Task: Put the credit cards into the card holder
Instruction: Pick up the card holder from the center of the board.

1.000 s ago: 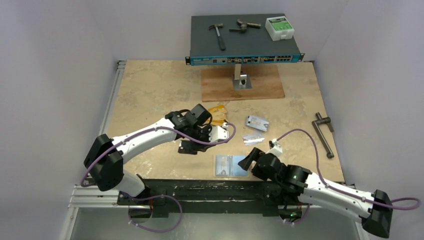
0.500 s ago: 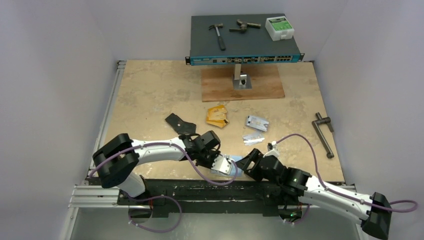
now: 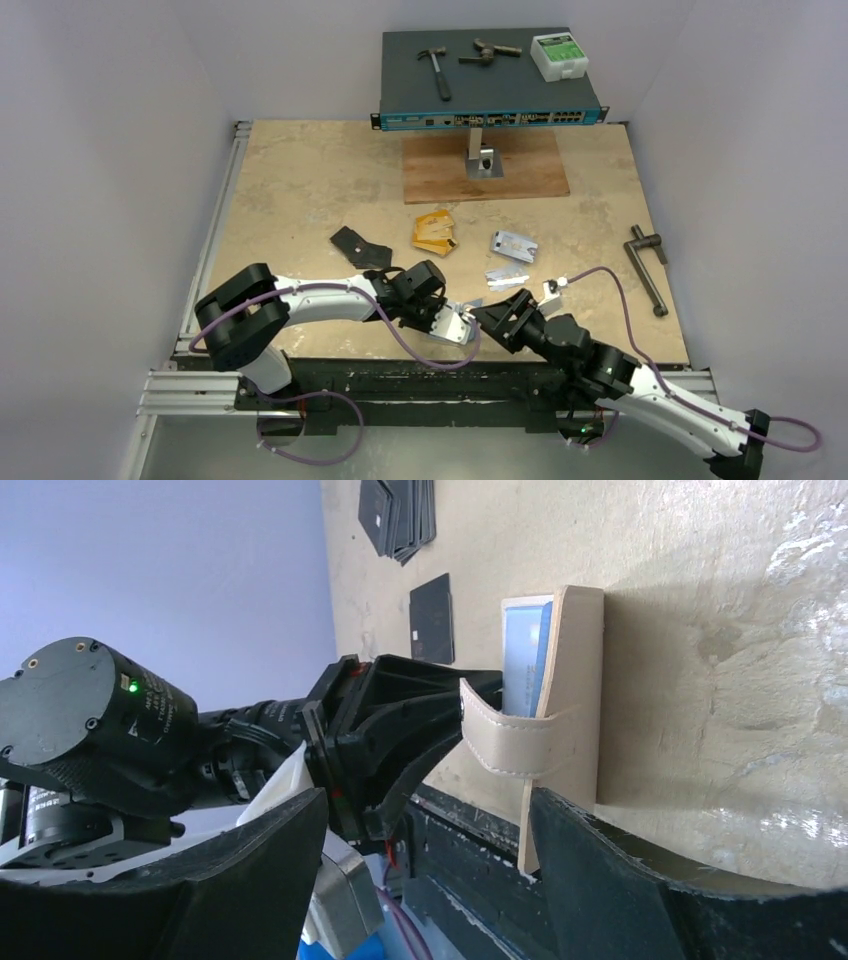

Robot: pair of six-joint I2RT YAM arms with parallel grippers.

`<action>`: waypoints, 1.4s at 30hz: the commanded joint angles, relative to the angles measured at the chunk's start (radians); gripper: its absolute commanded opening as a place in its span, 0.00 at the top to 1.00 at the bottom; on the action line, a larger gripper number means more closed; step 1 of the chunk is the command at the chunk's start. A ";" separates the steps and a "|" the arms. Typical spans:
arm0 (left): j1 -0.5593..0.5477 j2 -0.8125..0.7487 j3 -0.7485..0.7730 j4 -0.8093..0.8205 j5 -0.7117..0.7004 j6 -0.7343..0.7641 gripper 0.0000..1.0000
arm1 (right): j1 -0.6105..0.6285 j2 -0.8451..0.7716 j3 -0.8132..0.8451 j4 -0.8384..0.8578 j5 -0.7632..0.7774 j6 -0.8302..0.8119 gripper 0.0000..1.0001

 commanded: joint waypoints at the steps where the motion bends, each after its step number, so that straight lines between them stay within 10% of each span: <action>1: -0.002 0.029 -0.004 0.036 -0.009 -0.033 0.85 | 0.002 0.043 -0.040 -0.148 0.029 -0.007 0.26; 13: 0.000 0.010 0.003 0.035 -0.013 -0.073 0.85 | 0.002 0.695 0.187 -0.069 0.061 -0.171 0.34; 30: 0.085 -0.041 0.096 -0.074 0.071 -0.186 0.84 | 0.002 0.253 0.055 -0.102 0.106 -0.050 1.00; 37: 0.127 -0.045 0.111 -0.102 0.113 -0.200 0.84 | 0.001 0.433 0.085 -0.001 0.064 -0.109 0.66; 42: 0.116 0.002 0.139 -0.120 0.095 -0.193 0.84 | 0.002 0.439 0.072 0.068 0.068 -0.107 0.62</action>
